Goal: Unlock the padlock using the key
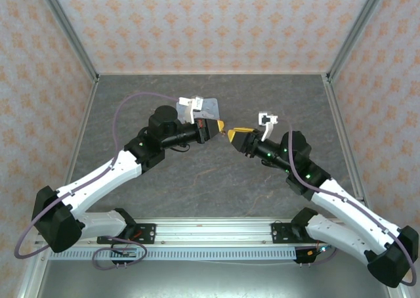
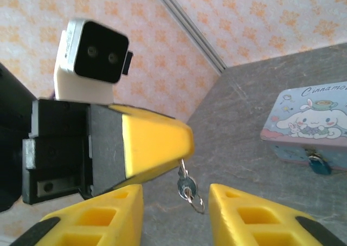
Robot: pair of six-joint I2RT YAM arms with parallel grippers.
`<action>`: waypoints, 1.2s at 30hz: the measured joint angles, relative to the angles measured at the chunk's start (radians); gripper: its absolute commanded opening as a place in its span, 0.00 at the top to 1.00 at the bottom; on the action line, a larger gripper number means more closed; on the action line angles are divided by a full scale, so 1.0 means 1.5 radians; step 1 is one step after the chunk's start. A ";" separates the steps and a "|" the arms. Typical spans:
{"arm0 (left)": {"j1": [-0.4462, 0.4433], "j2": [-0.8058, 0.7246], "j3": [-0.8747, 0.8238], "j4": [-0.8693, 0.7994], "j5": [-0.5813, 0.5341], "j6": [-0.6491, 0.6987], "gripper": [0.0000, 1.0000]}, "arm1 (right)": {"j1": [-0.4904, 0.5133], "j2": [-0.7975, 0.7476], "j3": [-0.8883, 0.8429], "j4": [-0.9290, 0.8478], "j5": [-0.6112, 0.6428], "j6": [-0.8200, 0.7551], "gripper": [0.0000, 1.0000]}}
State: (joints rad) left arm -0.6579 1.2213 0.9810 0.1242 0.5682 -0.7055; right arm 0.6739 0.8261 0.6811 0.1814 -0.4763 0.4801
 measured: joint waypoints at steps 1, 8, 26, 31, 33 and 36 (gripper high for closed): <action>0.000 0.000 0.000 0.000 0.000 0.000 1.00 | -0.005 0.003 0.000 0.005 -0.007 0.006 0.61; 0.000 -0.001 0.000 0.000 0.000 0.000 1.00 | -0.010 0.049 0.000 0.035 -0.057 0.041 0.61; 0.000 -0.001 0.000 0.000 0.000 0.003 1.00 | -0.010 0.085 0.001 0.045 -0.089 0.066 0.85; 0.000 -0.003 0.000 0.000 -0.002 0.017 1.00 | -0.011 0.085 0.001 0.043 -0.089 0.066 0.99; 0.000 -0.003 0.000 -0.001 -0.003 0.018 0.93 | -0.011 0.084 0.002 0.041 -0.087 0.062 1.00; 0.000 -0.003 0.000 -0.007 -0.006 0.023 0.82 | -0.011 0.084 0.002 0.035 -0.084 0.060 1.00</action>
State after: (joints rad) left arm -0.6579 1.2171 0.9810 0.1143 0.5594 -0.6704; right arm 0.6575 0.9527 0.6846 0.2344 -0.6018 0.5701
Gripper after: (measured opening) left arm 0.111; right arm 0.047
